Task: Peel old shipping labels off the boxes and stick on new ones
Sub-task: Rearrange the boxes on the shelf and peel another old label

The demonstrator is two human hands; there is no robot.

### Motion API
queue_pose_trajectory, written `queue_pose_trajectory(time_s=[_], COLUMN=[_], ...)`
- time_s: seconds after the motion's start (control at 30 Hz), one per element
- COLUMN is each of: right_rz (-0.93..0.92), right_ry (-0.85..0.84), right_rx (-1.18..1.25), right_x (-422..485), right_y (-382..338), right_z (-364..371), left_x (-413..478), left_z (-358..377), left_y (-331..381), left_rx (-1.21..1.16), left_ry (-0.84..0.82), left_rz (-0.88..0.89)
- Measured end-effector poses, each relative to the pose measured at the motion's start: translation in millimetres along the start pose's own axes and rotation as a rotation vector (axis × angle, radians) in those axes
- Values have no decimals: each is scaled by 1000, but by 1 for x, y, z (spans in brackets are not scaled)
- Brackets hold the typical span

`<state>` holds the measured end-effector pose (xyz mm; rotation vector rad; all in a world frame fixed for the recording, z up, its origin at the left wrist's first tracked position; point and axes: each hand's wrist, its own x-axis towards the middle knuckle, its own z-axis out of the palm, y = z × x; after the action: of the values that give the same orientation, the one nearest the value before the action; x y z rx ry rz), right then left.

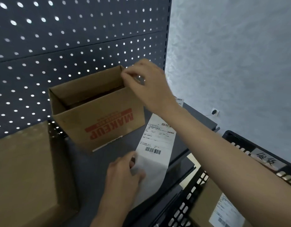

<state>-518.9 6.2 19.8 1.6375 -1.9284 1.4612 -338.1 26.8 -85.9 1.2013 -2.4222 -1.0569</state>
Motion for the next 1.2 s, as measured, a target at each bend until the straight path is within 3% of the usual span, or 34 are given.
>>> queue_pose_trajectory(time_s=[0.13, 0.3, 0.53, 0.7, 0.9, 1.03, 1.2], right_rz=[182, 416, 381, 342, 344, 360, 339], right_ry=[21, -231, -513, -515, -447, -440, -426], right_rx=[11, -105, -92, -57, -51, -48, -70], right_x=[-49, -96, -137, -155, -166, -170, -170], right_y=[9, 33, 23, 8, 0, -7, -14], right_z=[-30, -35, -31, -33, -40, -42, -41], left_x=[0, 3, 2, -6, -14, -15, -17], left_z=[-7, -10, -8, -12, -5, 1, 1], left_y=[2, 6, 7, 11, 6, -1, -2], left_rx=[-127, -286, -636, -829, -1208, -1216, -1119], left_ry=[-54, -43, -192, -255, -304, -327, -224], left_rz=[-11, 17, -117, -136, -287, -316, -248])
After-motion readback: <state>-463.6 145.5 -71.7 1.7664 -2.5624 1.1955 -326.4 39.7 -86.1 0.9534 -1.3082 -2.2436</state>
